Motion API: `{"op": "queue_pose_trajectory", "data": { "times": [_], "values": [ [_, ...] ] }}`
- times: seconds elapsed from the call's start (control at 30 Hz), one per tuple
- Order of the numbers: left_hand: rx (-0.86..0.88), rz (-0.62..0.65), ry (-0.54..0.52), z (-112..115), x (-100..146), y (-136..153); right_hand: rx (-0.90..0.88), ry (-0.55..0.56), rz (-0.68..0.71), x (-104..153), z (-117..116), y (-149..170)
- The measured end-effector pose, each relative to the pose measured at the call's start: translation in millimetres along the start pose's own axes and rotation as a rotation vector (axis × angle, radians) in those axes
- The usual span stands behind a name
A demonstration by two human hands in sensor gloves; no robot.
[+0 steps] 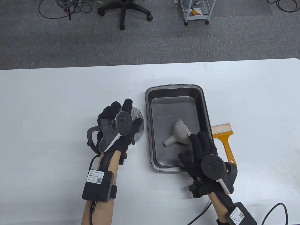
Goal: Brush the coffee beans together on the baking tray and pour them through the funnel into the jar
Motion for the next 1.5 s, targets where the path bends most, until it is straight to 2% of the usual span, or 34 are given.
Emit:
{"op": "queue_pose_trajectory", "data": {
  "times": [0.2, 0.5, 0.7, 1.07, 1.5],
  "values": [
    [0.004, 0.018, -0.042, -10, 22, 7, -0.005, 0.009, 0.005, 2, 3, -1],
    [0.061, -0.004, -0.097, -17, 62, 35, 0.021, 0.034, 0.05, 7, 4, -15],
    [0.092, -0.025, -0.109, -3, 87, 59, 0.016, 0.047, 0.046, 5, 7, -11],
    [0.048, -0.049, -0.164, 12, 127, 86, 0.056, 0.054, 0.077, 3, 10, -7],
    [-0.034, -0.025, -0.176, 37, 138, 95, 0.222, 0.001, 0.217, 6, 3, -24]
  ]
}}
Point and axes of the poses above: the tracker on the back of each hand, its own y axis roughly to the little-finger side, its own x axis roughly from the fingertips to the wrist, z = x × y, the point moved 4 cm from there along -x, roughly from the wrist to the fingertips, and after that the axes turned 9 degrees about z, right-handed, at the moved point
